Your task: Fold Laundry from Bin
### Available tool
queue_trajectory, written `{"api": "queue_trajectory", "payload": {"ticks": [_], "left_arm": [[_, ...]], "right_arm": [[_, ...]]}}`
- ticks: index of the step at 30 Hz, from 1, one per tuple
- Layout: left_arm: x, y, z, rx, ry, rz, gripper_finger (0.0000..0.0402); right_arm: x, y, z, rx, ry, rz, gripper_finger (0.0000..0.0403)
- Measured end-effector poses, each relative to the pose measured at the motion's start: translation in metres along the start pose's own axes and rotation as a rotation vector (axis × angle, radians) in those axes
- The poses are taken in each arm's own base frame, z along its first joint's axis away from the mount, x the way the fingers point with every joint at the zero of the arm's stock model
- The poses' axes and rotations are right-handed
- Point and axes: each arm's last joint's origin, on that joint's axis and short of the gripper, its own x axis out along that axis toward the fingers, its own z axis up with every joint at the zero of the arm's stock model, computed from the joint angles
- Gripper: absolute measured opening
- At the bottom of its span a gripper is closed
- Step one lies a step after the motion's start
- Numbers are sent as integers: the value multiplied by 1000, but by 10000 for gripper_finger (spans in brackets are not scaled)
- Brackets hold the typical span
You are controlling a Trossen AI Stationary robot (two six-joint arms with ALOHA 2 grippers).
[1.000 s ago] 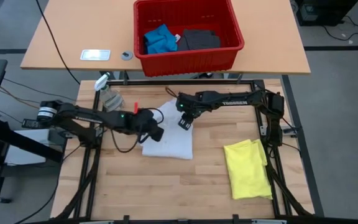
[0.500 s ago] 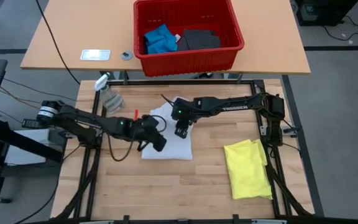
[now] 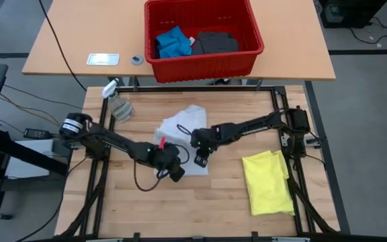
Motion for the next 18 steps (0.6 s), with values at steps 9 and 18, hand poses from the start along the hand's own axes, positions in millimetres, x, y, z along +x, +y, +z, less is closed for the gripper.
{"api": "queue_trajectory", "payload": {"ticks": [9, 18], "left_arm": [[7, -30, -32, -18, 58, -150, 176], [-9, -59, -59, -24, 40, -345, 176]], "right_arm": [[18, 29, -45, 102, 98, 86, 99], [23, 77, -89, 192, 154, 170, 87]]}}
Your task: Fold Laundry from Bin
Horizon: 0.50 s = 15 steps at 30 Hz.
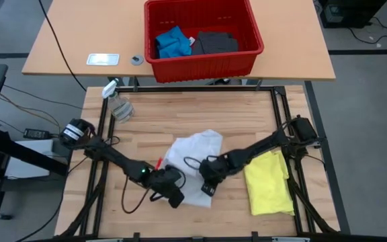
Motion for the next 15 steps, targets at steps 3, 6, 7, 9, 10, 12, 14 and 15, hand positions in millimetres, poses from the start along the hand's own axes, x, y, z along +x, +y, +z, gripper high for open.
{"api": "queue_trajectory", "payload": {"ticks": [3, 6, 7, 9, 10, 12, 14, 15], "left_arm": [[-3, -5, -8, 1, 9, -26, 176], [-7, -9, -17, 10, 18, -36, 176], [-10, -11, -19, 14, 11, -46, 176], [-16, -16, -23, 24, -11, -62, 176], [-20, -18, -25, 30, -24, -69, 176], [-28, -22, -27, 43, -56, -86, 176], [-37, -26, -29, 86, -86, -107, 176], [-41, -27, -31, 112, -97, -113, 176]], "right_arm": [[4, 14, -11, 35, -7, 46, 87], [6, 28, -22, 69, -22, 56, 87], [6, 33, -26, 75, -22, 60, 87], [5, 43, -32, 76, -18, 78, 87], [4, 47, -35, 77, -17, 89, 87], [3, 56, -40, 77, -18, 104, 87], [1, 63, -44, 72, -31, 111, 87], [1, 67, -46, 70, -46, 115, 87]]}}
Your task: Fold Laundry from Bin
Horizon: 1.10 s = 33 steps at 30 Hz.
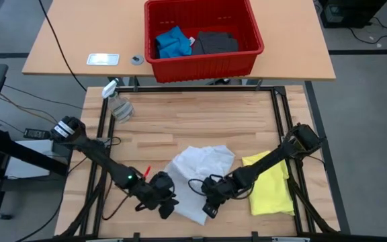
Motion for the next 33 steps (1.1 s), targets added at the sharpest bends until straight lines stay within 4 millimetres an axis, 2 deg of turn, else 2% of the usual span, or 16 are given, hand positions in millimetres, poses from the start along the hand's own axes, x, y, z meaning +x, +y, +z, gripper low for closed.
{"api": "queue_trajectory", "payload": {"ticks": [4, 8, 12, 16, 19, 21, 25, 30, 33], "left_arm": [[0, -2, -12, 83, -2, 15, 176], [20, 5, -29, 105, 41, 76, 176], [37, 14, -43, 60, 136, 105, 176], [41, 17, -54, 37, 232, 114, 176], [37, 17, -62, 36, 261, 137, 176], [33, 17, -65, 35, 280, 157, 176], [28, 20, -66, 44, 300, 196, 176], [26, 24, -67, 61, 317, 248, 176], [23, 30, -68, 75, 344, 302, 176]], "right_arm": [[0, 2, -4, 21, -27, -14, 87], [0, 7, -8, 54, 47, 45, 87], [-2, 21, -9, 59, 120, 165, 87], [-18, 39, 3, 35, 69, 219, 87], [-37, 42, 21, 7, -29, 179, 87], [-49, 35, 36, -11, -114, 89, 87], [-61, 7, 69, -25, -233, -117, 87], [-54, -39, 107, -28, -189, -217, 83], [-60, -55, 122, -28, -224, -260, 74]]}}
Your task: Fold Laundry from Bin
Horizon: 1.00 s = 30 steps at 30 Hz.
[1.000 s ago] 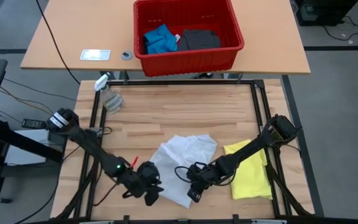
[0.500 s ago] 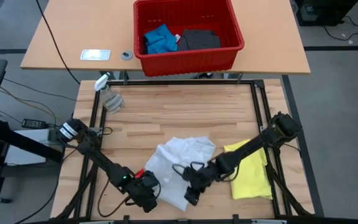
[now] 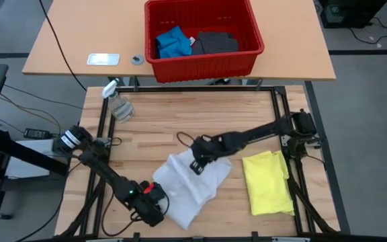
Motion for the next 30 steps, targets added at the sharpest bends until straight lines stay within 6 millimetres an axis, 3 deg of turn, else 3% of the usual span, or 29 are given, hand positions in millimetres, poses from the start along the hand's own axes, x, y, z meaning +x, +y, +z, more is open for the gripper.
{"api": "queue_trajectory", "payload": {"ticks": [5, 10, 15, 18, 24, 30], "left_arm": [[-8, 19, -3, -22, 80, 177, 176], [-37, 49, 6, -68, 130, 379, 176], [-70, 61, 24, -132, 74, 369, 176], [-80, 55, 33, -198, -49, 246, 176], [-69, 21, 38, -227, -234, -15, 172], [-24, 17, 28, -242, -115, 63, 156]], "right_arm": [[2, -30, 19, -14, 10, -85, 53], [0, -42, 30, -87, 57, -35, 37], [0, -38, 27, -229, 138, 86, 25], [2, -30, 17, -318, 157, 114, 16], [11, -28, -10, -351, 208, 75, 5], [17, -26, -35, -208, 247, -1, 6]]}}
